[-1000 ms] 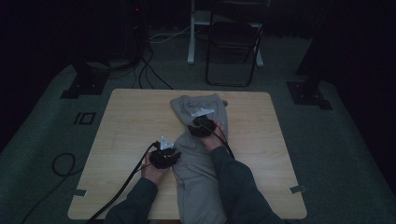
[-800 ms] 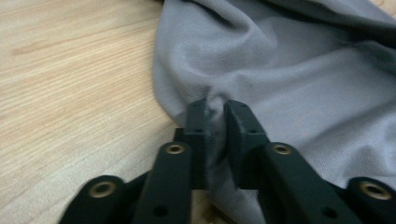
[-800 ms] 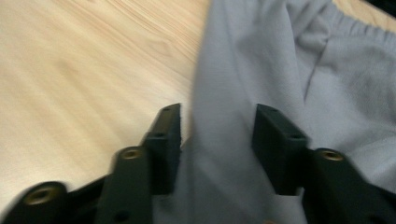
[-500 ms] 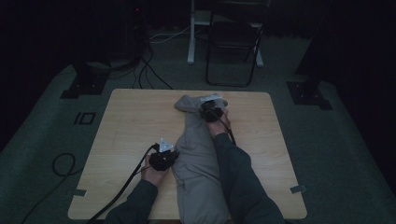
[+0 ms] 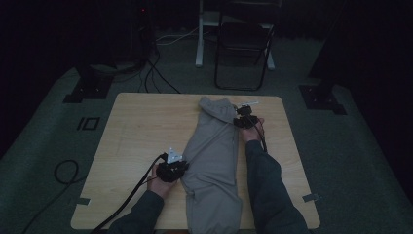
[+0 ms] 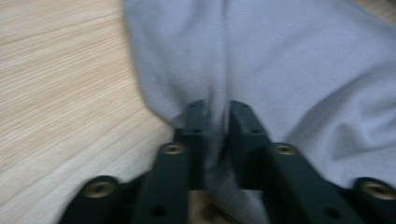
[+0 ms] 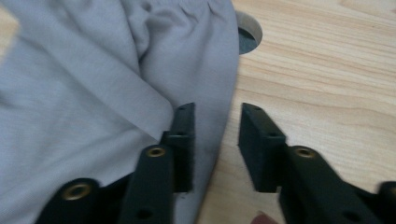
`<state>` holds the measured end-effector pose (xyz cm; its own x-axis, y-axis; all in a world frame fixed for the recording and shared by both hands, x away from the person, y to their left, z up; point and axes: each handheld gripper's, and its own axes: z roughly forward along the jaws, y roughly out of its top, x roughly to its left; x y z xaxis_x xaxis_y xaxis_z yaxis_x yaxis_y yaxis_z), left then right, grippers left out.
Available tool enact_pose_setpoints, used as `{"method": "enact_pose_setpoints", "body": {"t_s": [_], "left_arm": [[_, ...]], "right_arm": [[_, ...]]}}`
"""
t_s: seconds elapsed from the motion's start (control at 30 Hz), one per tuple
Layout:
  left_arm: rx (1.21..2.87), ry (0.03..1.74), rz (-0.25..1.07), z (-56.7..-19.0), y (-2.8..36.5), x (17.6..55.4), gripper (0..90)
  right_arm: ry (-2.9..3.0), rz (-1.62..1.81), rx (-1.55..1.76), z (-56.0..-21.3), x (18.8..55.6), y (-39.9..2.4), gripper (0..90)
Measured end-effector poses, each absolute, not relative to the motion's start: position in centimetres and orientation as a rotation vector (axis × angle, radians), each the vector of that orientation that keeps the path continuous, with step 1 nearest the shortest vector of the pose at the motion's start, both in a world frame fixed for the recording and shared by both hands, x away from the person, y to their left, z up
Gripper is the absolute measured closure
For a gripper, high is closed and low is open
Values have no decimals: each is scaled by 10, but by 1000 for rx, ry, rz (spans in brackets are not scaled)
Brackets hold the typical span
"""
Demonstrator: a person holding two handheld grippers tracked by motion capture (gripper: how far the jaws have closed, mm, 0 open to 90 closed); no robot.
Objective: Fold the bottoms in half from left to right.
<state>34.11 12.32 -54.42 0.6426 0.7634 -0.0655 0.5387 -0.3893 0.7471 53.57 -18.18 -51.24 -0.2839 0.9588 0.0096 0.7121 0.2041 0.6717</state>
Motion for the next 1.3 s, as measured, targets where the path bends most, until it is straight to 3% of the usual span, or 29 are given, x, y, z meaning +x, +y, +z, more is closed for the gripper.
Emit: {"method": "enact_pose_setpoints", "body": {"t_s": [0.13, 0.3, 0.33, 0.47, 0.63, 0.7, 0.83, 0.93, 1.17, 1.2, 1.3], "left_arm": [[2084, 1013, 372, -544, 123, 342, 662], [2088, 1006, 380, -544, 122, 341, 615], [2088, 1004, 382, -544, 122, 341, 603], [2082, 992, 374, -544, 122, 341, 583], [2058, 979, 363, -542, 124, 341, 570], [2012, 982, 352, -538, 126, 344, 568], [1956, 1006, 379, -525, 124, 360, 568], [1939, 1014, 392, -520, 115, 382, 560], [1935, 1171, 330, -544, 107, 428, 582], [1936, 1198, 298, -545, 109, 430, 634], [2028, 1154, 372, -543, 107, 422, 774]], "right_arm": [[2070, 935, 1514, -506, 517, -177, 539], [2146, 837, 1436, -525, 510, -162, 498], [2154, 838, 1436, -529, 512, -162, 516], [2126, 865, 1467, -531, 516, -168, 893], [2022, 916, 1529, -518, 517, -194, 900], [1994, 882, 1596, -520, 519, -203, 879], [2011, 811, 1680, -532, 521, -210, 621], [1972, 812, 1647, -528, 517, -206, 557], [2047, 828, 1513, -534, 514, -182, 547], [2047, 835, 1517, -538, 514, -181, 567], [2034, 864, 1528, -539, 512, -180, 587]]}}
